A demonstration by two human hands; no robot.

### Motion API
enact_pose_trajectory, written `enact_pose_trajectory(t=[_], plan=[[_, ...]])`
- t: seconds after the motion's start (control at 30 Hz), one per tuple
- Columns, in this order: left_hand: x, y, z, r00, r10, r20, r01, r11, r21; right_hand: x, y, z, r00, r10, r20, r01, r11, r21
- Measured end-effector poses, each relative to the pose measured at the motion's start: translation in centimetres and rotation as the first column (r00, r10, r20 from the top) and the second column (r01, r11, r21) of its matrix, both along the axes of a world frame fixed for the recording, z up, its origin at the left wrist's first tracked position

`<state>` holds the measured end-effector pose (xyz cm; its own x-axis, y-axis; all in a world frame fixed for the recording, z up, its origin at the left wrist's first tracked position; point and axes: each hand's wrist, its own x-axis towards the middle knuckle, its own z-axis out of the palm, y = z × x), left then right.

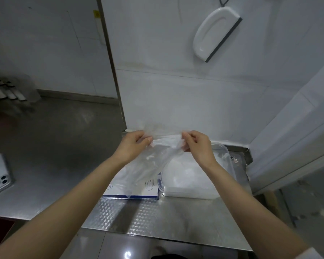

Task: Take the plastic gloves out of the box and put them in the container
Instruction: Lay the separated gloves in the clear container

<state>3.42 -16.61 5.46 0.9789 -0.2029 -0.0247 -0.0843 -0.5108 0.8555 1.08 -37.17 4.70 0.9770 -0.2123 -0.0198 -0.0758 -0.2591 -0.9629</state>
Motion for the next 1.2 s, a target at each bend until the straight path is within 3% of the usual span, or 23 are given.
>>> enact_pose_trajectory(t=[0.1,0.2,0.33,0.5,0.77,0.87,0.93,1.03,1.1,1.2], plan=[[0.2,-0.4,0.5,0.997,0.071,-0.007,-0.071,0.995,-0.066,-0.3,-0.3,-0.2,0.998,-0.015,-0.053,0.024,0.985,0.173],[0.7,-0.7,0.9,0.991,0.130,-0.018,-0.131,0.988,-0.084,-0.9,-0.2,-0.7,0.990,0.075,-0.123,-0.044,0.971,0.235],[0.6,-1.2,0.9,0.995,0.101,-0.011,-0.102,0.991,-0.088,-1.2,0.4,-1.3,0.959,0.235,-0.160,-0.212,0.967,0.144],[0.8,-1.3,0.4,0.992,0.119,-0.037,-0.122,0.990,-0.066,-0.8,0.7,-1.2,0.989,0.104,-0.104,-0.069,0.953,0.296],[1.9,2.1,-2.2,0.970,0.239,-0.036,-0.234,0.967,0.103,-0.4,-1.7,-1.2,0.991,-0.126,-0.035,0.130,0.964,0.233],[1.8,2.8,-2.9,0.942,0.279,0.185,-0.321,0.912,0.256,-0.1,-2.9,-1.1,0.979,-0.201,0.037,0.194,0.971,0.141],[1.0,2.9,-2.9,0.890,0.183,0.418,-0.329,0.893,0.309,0.2,-3.7,-0.8,0.966,-0.242,0.092,0.234,0.968,0.088],[-0.8,2.4,-3.8,0.865,-0.109,0.490,-0.128,0.896,0.425,0.6,-4.5,0.3,0.936,-0.306,0.176,0.304,0.952,0.038],[-2.0,2.0,-5.0,0.866,-0.298,0.401,0.020,0.822,0.569,0.7,-4.7,1.2,0.917,-0.317,0.242,0.322,0.946,0.018],[-2.5,2.0,-7.5,0.912,-0.403,0.077,0.219,0.636,0.740,0.5,-4.5,2.0,0.910,-0.306,0.280,0.310,0.950,0.032]])
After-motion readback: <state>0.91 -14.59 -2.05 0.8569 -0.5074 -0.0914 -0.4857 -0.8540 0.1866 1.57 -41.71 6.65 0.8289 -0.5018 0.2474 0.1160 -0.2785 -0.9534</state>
